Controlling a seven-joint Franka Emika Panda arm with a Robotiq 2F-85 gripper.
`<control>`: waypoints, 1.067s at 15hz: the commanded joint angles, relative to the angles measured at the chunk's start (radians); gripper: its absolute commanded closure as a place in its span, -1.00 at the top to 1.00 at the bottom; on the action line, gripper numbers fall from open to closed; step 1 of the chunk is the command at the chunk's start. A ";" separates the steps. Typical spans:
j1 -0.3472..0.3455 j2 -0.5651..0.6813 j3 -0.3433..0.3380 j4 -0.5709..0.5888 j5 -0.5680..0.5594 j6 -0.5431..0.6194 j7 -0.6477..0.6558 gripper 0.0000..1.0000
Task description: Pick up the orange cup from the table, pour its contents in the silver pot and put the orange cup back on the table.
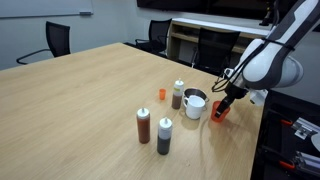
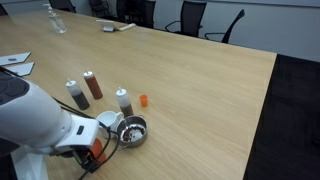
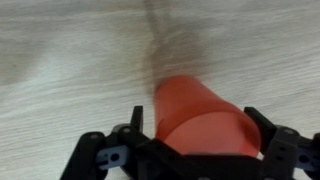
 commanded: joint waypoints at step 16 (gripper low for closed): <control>0.156 -0.090 -0.095 -0.051 -0.052 0.052 0.008 1.00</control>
